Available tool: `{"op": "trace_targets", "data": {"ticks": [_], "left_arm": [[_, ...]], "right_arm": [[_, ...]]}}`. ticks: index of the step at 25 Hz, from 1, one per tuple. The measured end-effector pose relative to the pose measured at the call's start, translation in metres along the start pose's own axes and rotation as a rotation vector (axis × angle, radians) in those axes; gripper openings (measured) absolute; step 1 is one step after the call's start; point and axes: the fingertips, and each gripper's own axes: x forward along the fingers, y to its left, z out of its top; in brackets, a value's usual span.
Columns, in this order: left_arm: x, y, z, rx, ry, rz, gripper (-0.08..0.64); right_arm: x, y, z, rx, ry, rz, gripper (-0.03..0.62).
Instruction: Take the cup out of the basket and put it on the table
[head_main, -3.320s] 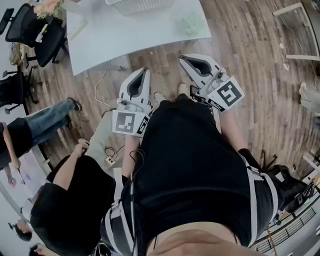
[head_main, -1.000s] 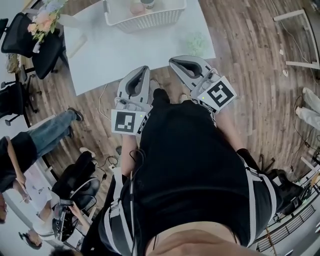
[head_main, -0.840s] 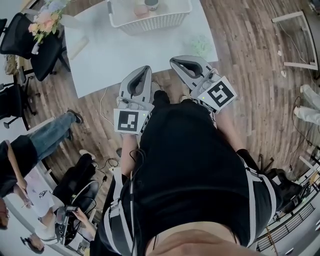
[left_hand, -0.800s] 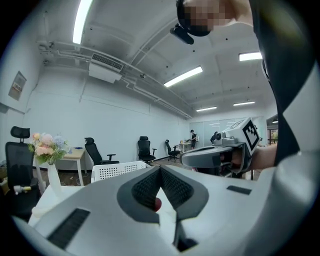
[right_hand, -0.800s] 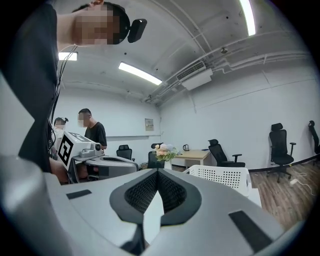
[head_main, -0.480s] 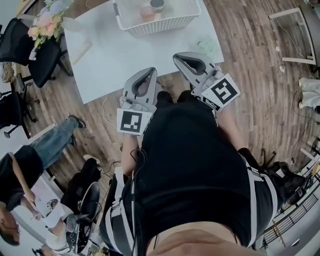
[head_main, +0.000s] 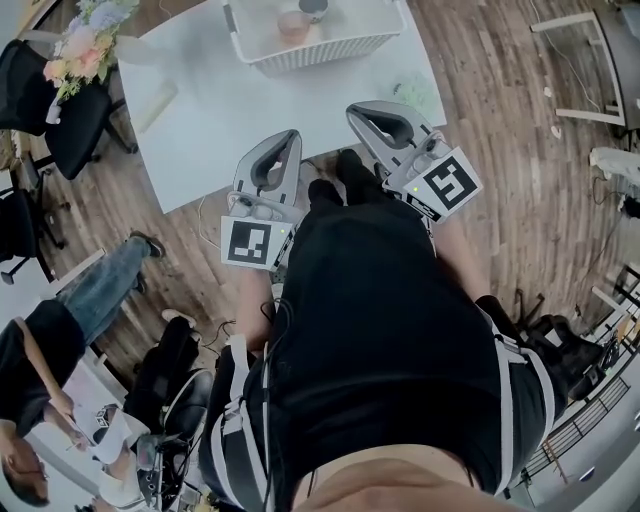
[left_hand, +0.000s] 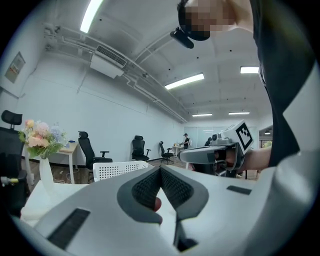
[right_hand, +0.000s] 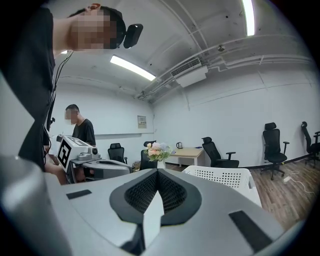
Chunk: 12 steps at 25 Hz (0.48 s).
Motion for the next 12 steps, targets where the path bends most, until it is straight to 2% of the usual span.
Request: {"op": "trace_targets", "data": {"ticks": [4,9,12], "left_arm": [[0.005,0.006,0.003,-0.017,-0.004,0.036,0.020],[0.019,0.020,0.010,-0.120,-0.068,0.064,0.020],[0.038,0.020,0.014,-0.118,-0.061,0.084,0.020]], "right_arm": [[0.010,-0.011,0.000,0.008,-0.013,0.037,0.018],[0.025,-0.030,0.005,-0.004,-0.031,0.074,0.018],[0.020,-0.047,0.009,-0.002,-0.048,0.084,0.018]]}}
